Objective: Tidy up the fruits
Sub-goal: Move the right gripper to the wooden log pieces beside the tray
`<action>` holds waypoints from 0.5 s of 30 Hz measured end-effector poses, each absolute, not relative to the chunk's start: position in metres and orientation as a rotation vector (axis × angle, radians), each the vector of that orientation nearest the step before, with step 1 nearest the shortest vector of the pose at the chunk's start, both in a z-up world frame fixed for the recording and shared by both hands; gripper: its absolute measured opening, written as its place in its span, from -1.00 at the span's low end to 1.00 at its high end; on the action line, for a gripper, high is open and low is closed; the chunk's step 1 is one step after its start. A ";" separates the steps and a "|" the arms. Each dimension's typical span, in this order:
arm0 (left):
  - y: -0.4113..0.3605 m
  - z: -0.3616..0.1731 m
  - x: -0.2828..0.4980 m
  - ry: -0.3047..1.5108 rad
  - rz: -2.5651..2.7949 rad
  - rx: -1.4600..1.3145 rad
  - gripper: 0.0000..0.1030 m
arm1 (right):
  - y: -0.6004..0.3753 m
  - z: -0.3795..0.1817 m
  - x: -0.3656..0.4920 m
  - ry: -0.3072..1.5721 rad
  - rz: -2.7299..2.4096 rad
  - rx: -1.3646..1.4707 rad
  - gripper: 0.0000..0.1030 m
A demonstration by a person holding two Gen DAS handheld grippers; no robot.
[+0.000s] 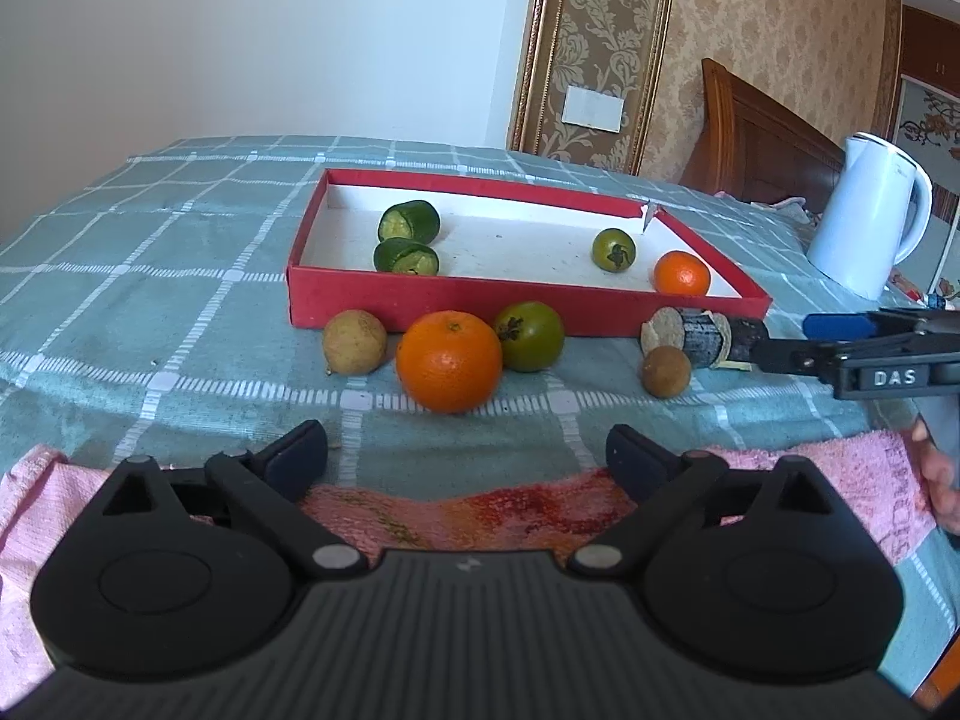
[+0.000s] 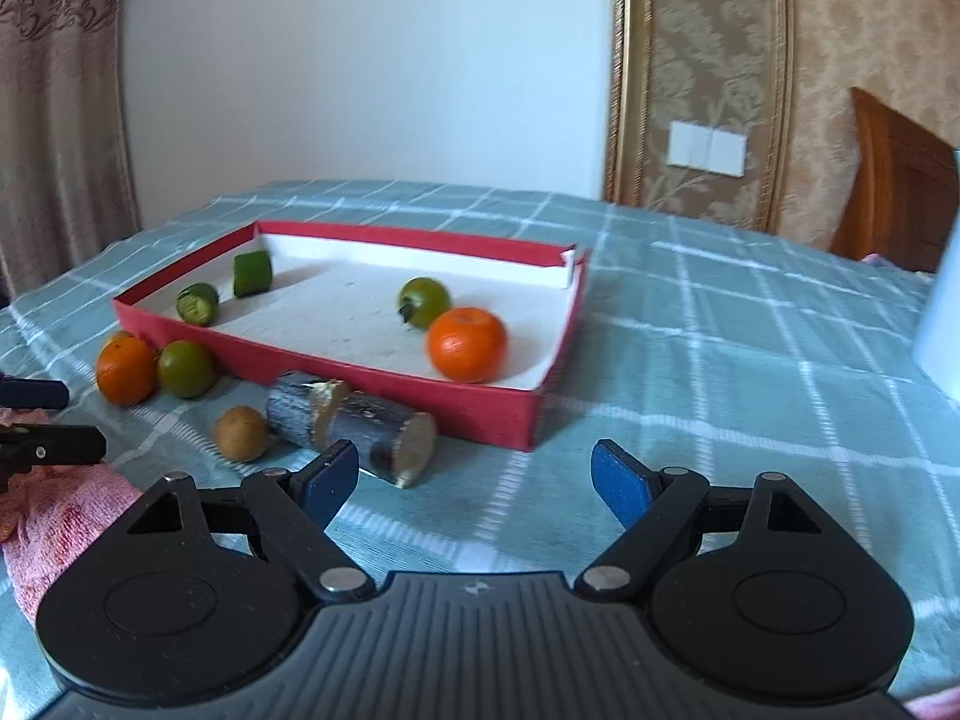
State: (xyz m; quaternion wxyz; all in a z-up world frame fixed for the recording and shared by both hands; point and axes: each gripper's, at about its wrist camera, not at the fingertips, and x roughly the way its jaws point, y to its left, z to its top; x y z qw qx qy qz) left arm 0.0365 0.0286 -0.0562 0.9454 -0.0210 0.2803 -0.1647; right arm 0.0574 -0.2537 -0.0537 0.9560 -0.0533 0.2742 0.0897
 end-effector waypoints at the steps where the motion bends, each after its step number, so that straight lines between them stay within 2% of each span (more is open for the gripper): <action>1: 0.028 -0.056 0.037 0.571 -0.336 -0.044 0.92 | -0.251 -0.055 0.060 0.565 0.185 -0.116 0.65; 15: 0.031 -0.056 0.038 0.573 -0.360 -0.068 1.00 | -0.222 -0.061 0.082 0.618 0.178 -0.249 0.65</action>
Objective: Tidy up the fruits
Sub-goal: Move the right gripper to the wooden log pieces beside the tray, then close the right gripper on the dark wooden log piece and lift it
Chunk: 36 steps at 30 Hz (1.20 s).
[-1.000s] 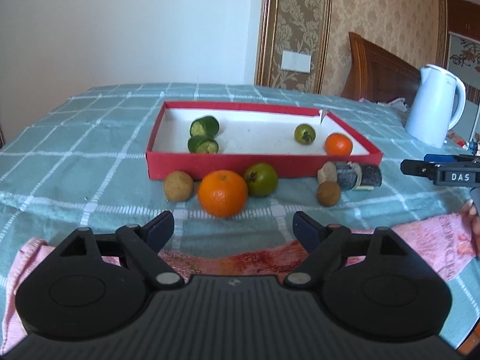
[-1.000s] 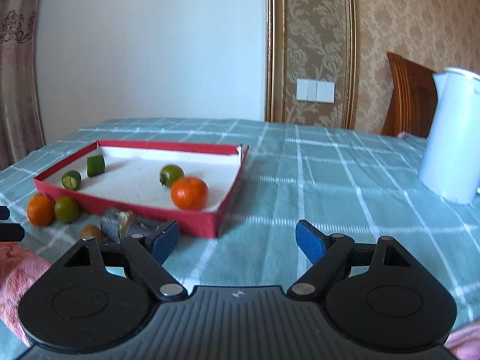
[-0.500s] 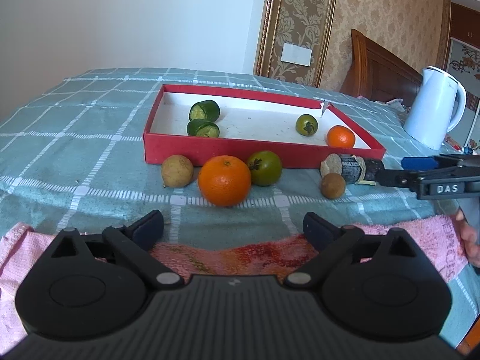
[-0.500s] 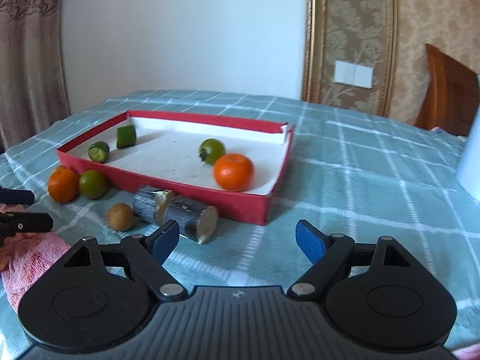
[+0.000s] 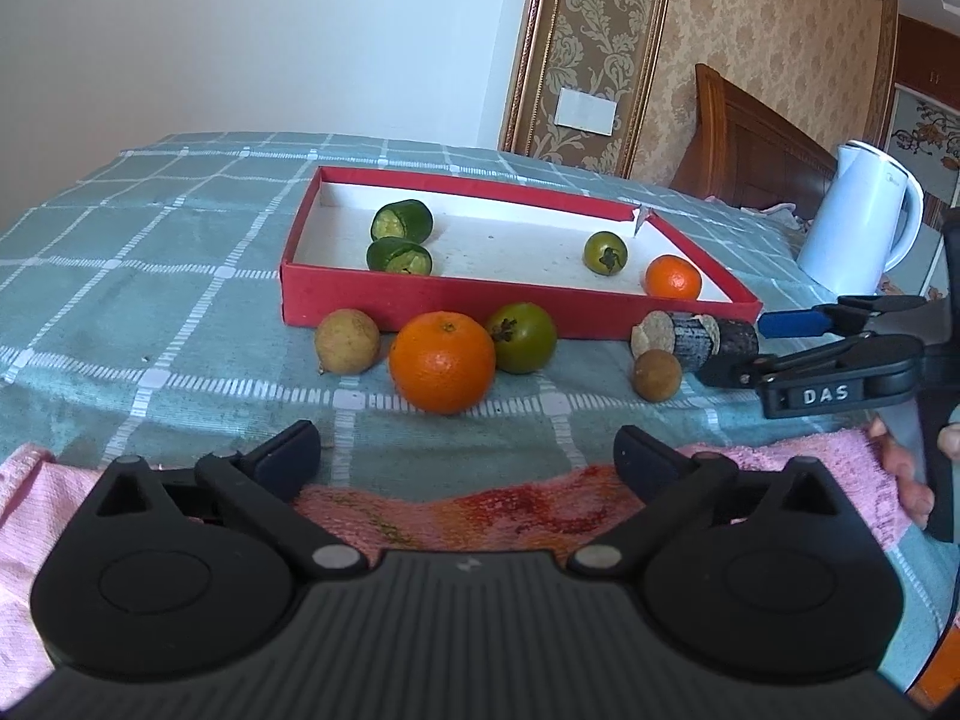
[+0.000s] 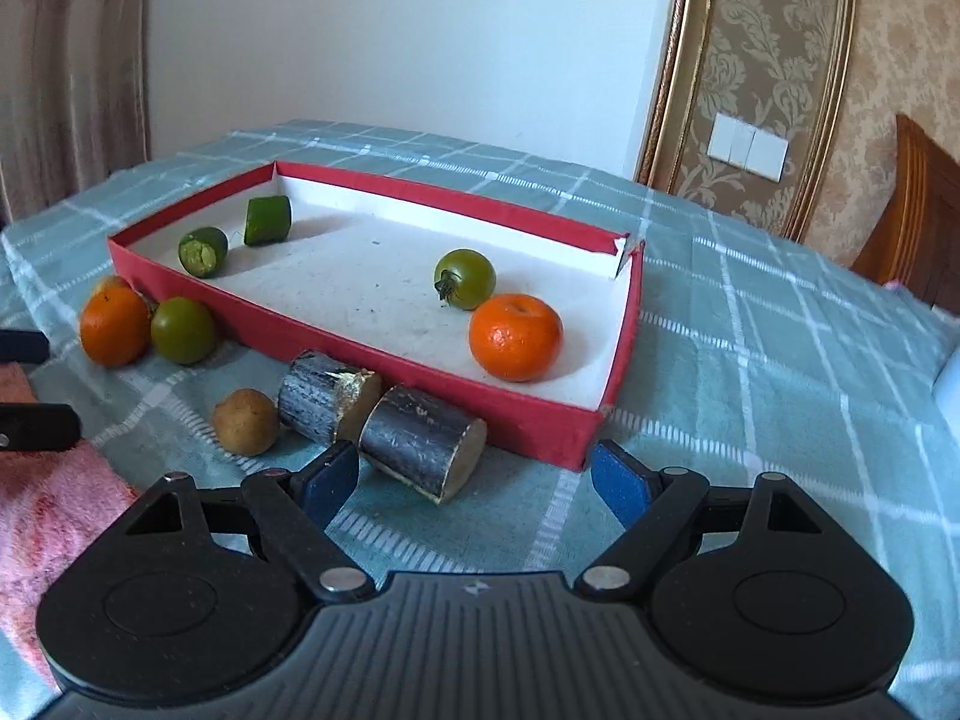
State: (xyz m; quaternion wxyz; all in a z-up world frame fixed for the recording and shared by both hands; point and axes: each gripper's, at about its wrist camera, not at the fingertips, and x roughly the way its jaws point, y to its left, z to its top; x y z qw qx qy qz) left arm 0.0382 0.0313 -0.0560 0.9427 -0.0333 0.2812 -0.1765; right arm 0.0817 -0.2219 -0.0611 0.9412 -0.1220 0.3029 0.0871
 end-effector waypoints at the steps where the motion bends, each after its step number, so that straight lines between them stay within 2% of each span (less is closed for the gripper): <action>1: 0.032 -0.056 0.038 0.573 -0.361 -0.070 1.00 | -0.222 -0.062 0.083 0.620 0.179 -0.248 0.65; 9: 0.032 -0.056 0.038 0.573 -0.362 -0.073 1.00 | -0.226 -0.062 0.085 0.605 0.184 -0.215 0.64; 21: 0.025 -0.057 0.038 0.583 -0.345 -0.023 1.00 | -0.232 -0.062 0.081 0.595 0.181 -0.170 0.43; 24: 0.025 -0.057 0.038 0.583 -0.344 -0.023 1.00 | -0.236 -0.061 0.079 0.598 0.195 -0.144 0.24; 25: 0.025 -0.057 0.038 0.583 -0.344 -0.022 1.00 | -0.237 -0.061 0.078 0.603 0.214 -0.130 0.04; 26: 0.025 -0.057 0.038 0.583 -0.344 -0.022 1.00 | -0.237 -0.061 0.078 0.607 0.226 -0.124 -0.03; 36: 0.024 -0.058 0.038 0.583 -0.343 -0.008 1.00 | -0.234 -0.063 0.073 0.608 0.225 -0.138 -0.18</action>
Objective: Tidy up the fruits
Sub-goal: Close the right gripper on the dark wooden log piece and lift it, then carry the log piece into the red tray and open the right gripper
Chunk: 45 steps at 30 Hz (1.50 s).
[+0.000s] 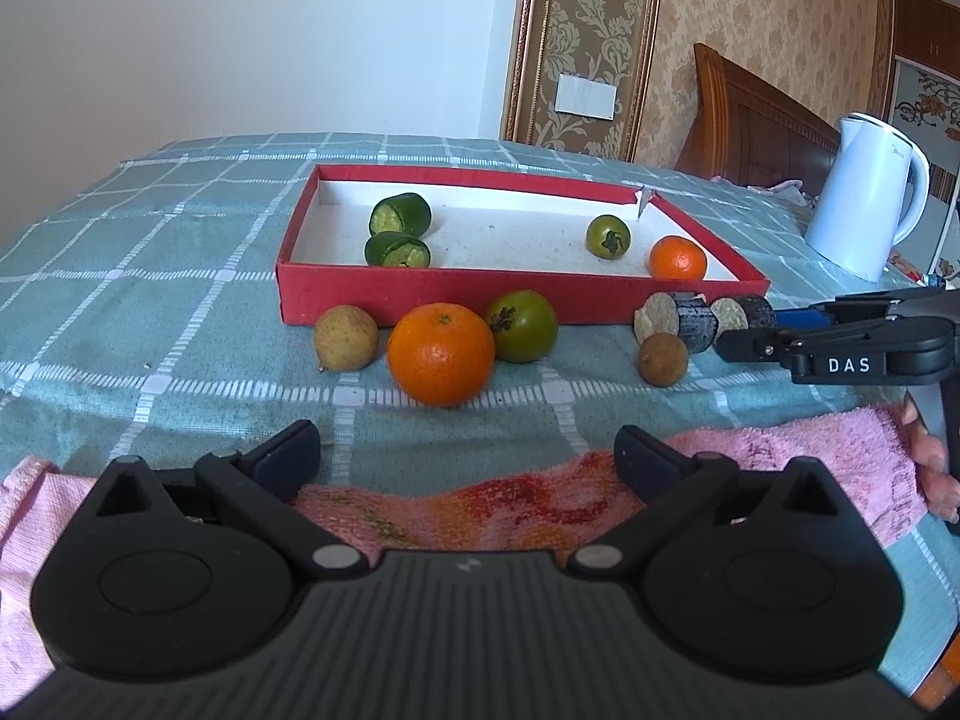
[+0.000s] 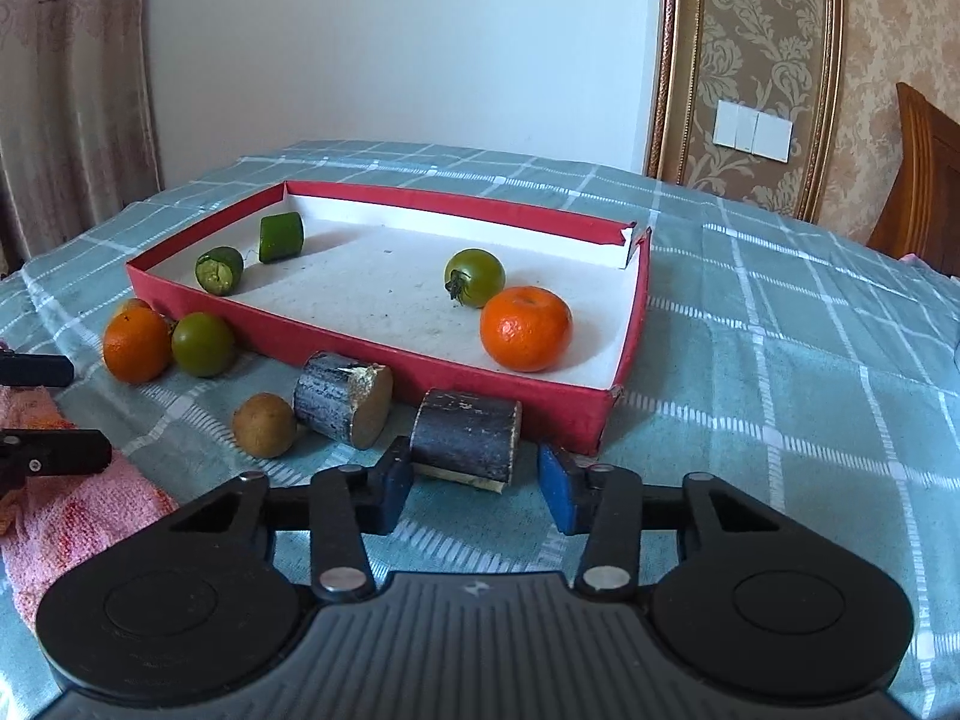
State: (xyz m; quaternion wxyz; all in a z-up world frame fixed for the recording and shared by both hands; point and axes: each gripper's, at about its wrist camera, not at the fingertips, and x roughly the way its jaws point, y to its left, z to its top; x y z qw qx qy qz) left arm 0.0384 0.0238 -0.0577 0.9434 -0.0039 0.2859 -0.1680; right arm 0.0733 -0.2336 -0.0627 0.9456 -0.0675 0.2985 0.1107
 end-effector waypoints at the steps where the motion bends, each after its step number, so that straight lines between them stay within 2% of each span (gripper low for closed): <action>1: 0.024 -0.058 0.038 0.583 -0.343 -0.009 1.00 | -0.234 -0.063 0.073 0.607 0.226 -0.137 -0.18; 5: 0.023 -0.058 0.038 0.582 -0.343 -0.009 1.00 | -0.237 -0.062 0.072 0.600 0.224 -0.110 -0.19; 11: 0.023 -0.058 0.038 0.582 -0.343 -0.010 1.00 | -0.242 -0.060 0.067 0.588 0.233 -0.082 -0.34; 25: 0.023 -0.057 0.037 0.581 -0.344 -0.013 1.00 | -0.230 -0.063 0.068 0.572 0.213 -0.172 -0.32; 45: 0.022 -0.057 0.037 0.581 -0.343 -0.009 1.00 | -0.252 -0.042 0.060 0.549 0.265 0.006 -0.34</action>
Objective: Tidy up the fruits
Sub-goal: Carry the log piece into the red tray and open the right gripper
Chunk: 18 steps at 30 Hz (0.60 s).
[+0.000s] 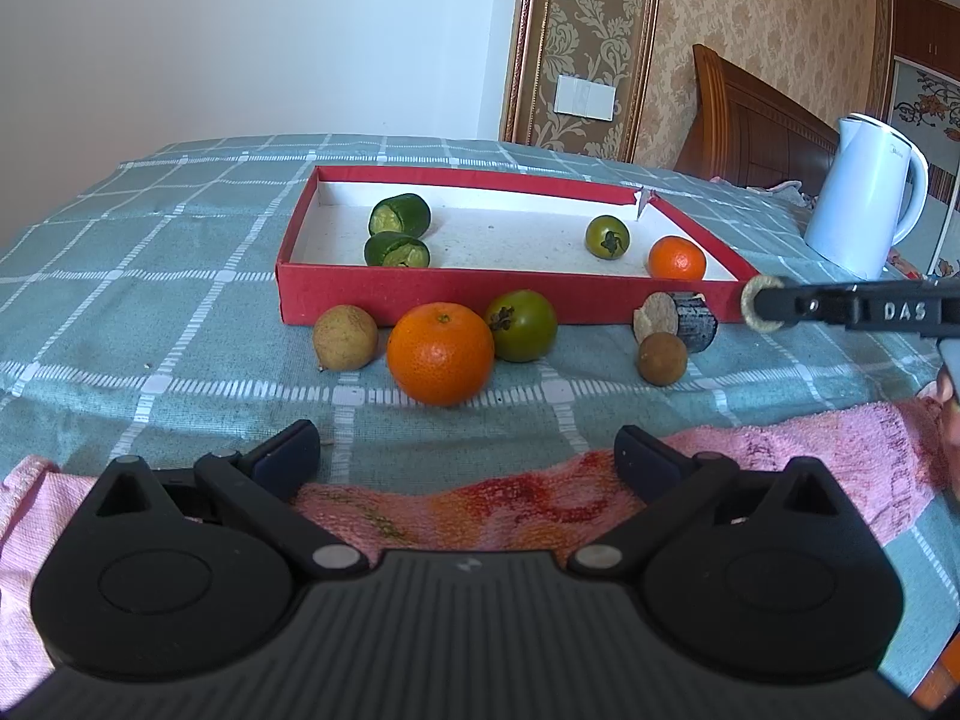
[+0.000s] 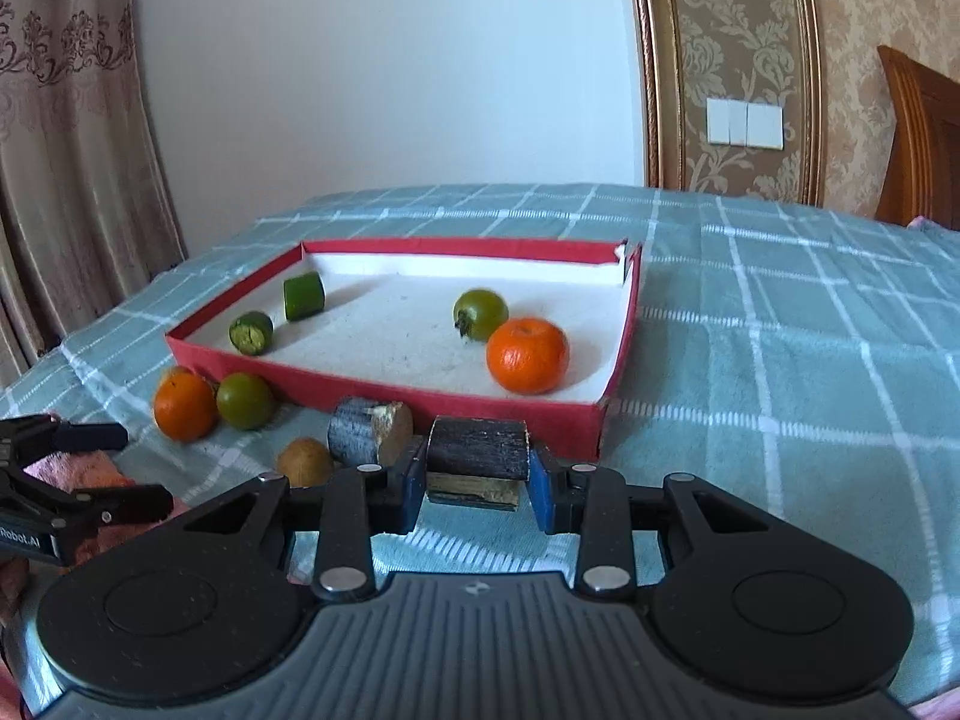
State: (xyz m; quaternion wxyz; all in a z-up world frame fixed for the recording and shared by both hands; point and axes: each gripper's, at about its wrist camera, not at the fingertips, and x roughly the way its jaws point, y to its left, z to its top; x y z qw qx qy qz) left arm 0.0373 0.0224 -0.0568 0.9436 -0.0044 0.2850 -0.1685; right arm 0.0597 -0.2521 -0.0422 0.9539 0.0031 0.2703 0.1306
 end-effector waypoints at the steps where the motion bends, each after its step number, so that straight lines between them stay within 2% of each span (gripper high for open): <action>1: 0.022 -0.057 0.037 0.581 -0.343 -0.008 1.00 | -0.252 -0.039 0.059 0.541 0.266 0.001 -0.34; 10: 0.023 -0.057 0.037 0.581 -0.343 -0.008 1.00 | -0.247 -0.016 0.085 0.463 0.218 -0.055 -0.34; 18: 0.023 -0.057 0.037 0.581 -0.344 -0.009 1.00 | -0.241 -0.015 0.132 0.468 0.154 -0.094 -0.34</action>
